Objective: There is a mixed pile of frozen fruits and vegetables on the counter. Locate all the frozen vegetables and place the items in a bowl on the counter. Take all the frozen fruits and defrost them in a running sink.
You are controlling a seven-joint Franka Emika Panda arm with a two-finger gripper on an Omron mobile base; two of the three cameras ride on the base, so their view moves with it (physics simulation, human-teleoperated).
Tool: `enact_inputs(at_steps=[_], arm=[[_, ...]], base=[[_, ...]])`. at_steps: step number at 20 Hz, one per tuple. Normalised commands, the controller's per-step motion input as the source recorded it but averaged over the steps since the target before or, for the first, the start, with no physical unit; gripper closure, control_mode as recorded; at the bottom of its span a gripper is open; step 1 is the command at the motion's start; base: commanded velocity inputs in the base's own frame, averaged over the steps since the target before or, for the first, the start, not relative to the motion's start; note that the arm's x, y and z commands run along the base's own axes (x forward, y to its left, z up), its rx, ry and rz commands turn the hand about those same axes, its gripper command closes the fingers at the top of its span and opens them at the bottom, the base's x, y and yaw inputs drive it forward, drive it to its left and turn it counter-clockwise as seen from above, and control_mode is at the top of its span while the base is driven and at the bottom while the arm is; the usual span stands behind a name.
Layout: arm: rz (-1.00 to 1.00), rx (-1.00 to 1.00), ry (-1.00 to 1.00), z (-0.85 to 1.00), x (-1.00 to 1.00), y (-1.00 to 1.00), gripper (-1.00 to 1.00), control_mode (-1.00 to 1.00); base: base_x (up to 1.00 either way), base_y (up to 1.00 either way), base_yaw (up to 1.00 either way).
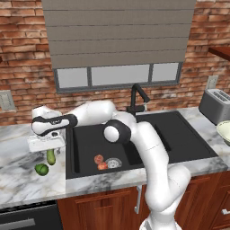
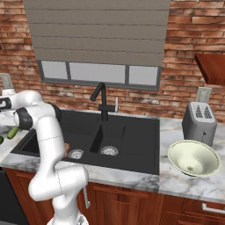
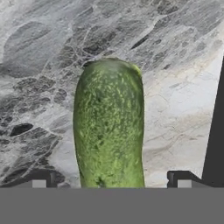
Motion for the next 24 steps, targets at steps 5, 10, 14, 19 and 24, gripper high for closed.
enact_inputs(at_steps=[5,10,14,19,24], arm=[[0.00,0.00,0.00,-0.14,0.00,0.06,1.00,-1.00],[0.00,0.00,0.01,-0.02,0.00,0.00,1.00,-1.00],[0.00,0.00,0.00,0.00,0.00,0.00,1.00,-1.00],[0.00,0.00,-0.06,0.30,-0.04,0.00,1.00,-1.00],[0.00,0.00,-0.08,0.50,-0.11,-0.06,1.00,-1.00]], base=[[0.00,0.00,0.00],[0.00,0.00,0.00],[0.00,0.00,0.00],[0.00,0.00,0.00],[0.00,0.00,0.00]])
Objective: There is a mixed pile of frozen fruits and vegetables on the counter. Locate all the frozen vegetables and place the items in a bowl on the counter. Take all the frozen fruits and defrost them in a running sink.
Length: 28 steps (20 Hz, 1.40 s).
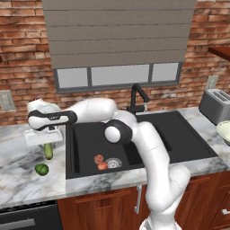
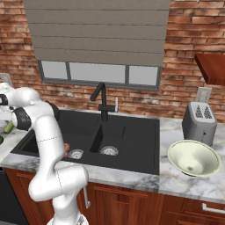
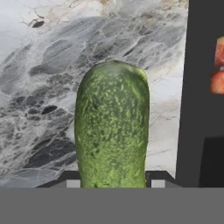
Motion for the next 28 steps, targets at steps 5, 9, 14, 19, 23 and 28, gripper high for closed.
enact_inputs(at_steps=[5,9,14,19,23,28], arm=[[0.00,0.01,-0.07,0.36,-0.12,-0.32,1.00,-1.00],[0.00,0.03,-0.06,0.28,-0.14,-0.49,1.00,-1.00],[0.00,0.02,-0.06,0.27,-0.16,-0.48,1.00,-1.00],[0.00,0.02,-0.06,0.27,-0.20,-0.49,1.00,-1.00],[0.00,0.04,-0.06,0.29,-0.27,-0.49,1.00,-1.00],[0.00,0.05,-0.06,0.33,-0.27,-0.47,1.00,-1.00]], base=[[0.00,0.00,0.00],[0.00,0.00,0.00],[0.00,0.00,0.00],[0.00,0.00,0.00],[0.00,0.00,0.00],[0.00,0.00,0.00]])
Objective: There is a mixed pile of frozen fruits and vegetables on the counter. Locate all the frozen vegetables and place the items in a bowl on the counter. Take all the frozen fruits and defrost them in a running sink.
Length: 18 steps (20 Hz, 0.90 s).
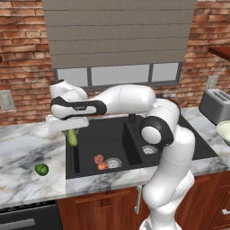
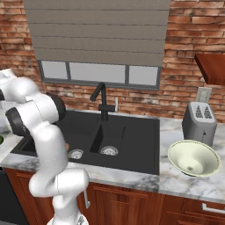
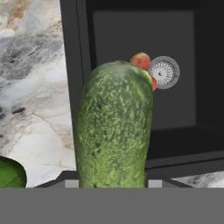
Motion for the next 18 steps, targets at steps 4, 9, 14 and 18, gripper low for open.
enact_inputs(at_steps=[4,9,14,18], arm=[[0.00,0.04,-0.05,0.39,-0.25,-0.45,1.00,-1.00],[0.00,0.03,-0.05,0.36,-0.25,-0.45,1.00,-1.00],[0.00,0.02,-0.05,0.38,-0.28,-0.44,1.00,-1.00],[0.00,0.02,-0.06,0.38,-0.31,-0.45,1.00,-1.00]], base=[[0.00,0.00,0.00],[0.00,0.00,0.00],[0.00,0.00,0.00],[0.00,0.00,0.00]])
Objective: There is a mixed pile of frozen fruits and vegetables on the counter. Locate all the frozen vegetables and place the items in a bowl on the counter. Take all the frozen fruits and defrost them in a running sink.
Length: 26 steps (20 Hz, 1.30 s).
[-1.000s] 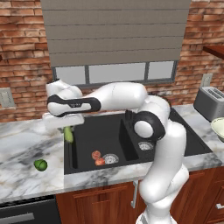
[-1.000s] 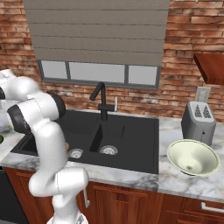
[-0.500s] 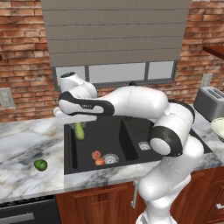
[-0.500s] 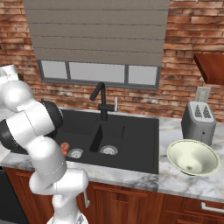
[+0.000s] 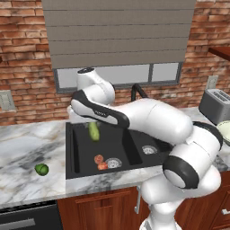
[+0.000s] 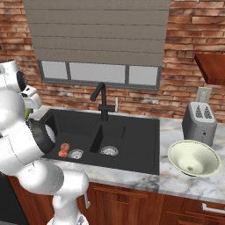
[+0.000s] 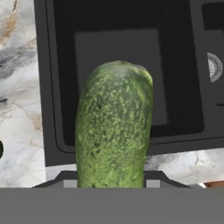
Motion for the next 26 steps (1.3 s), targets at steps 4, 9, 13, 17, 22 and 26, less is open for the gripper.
enact_inputs(at_steps=[4,9,13,17,22,26], arm=[[0.00,0.02,-0.04,0.36,-0.30,-0.46,1.00,-1.00],[-0.01,0.02,-0.03,0.35,-0.31,-0.48,1.00,-1.00],[-0.01,0.02,-0.03,0.37,-0.29,-0.48,1.00,-1.00],[-0.01,0.01,-0.03,0.38,-0.27,-0.48,1.00,-1.00],[-0.01,0.01,-0.03,0.37,-0.24,-0.48,1.00,-1.00],[0.00,0.00,-0.01,0.32,-0.19,-0.48,1.00,-1.00]], base=[[0.00,0.00,0.00],[0.00,0.00,0.00],[0.00,0.00,0.00],[0.00,0.00,0.00],[0.00,0.00,0.00],[0.00,0.00,0.00]])
